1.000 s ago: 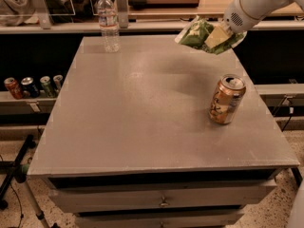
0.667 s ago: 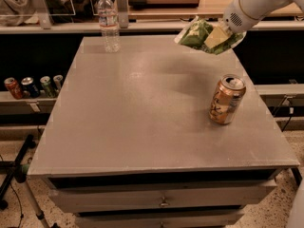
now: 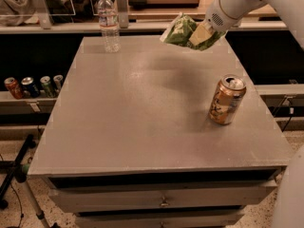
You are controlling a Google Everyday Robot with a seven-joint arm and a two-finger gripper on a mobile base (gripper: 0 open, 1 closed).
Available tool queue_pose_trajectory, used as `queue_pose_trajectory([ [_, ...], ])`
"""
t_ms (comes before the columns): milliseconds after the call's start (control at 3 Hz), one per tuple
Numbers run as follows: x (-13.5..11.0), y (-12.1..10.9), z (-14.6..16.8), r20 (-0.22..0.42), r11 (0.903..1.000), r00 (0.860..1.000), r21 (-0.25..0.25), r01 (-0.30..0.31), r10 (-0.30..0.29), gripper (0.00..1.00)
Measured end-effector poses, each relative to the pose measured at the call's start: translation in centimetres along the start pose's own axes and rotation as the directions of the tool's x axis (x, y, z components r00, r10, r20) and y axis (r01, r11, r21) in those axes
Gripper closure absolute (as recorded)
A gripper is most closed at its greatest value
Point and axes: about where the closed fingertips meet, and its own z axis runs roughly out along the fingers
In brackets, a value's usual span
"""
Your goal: Move green jalapeno chip bag near water bottle
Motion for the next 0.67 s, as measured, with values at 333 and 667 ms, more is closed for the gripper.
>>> queue_pose_trajectory([
  [333, -2.2, 0.5, 1.8, 0.018, 0.9987, 0.999, 0.004, 0.051, -0.051, 1.0],
  [667, -4.3, 1.2, 2.9, 0.021, 0.993, 0.993, 0.002, 0.118, -0.118, 1.0],
])
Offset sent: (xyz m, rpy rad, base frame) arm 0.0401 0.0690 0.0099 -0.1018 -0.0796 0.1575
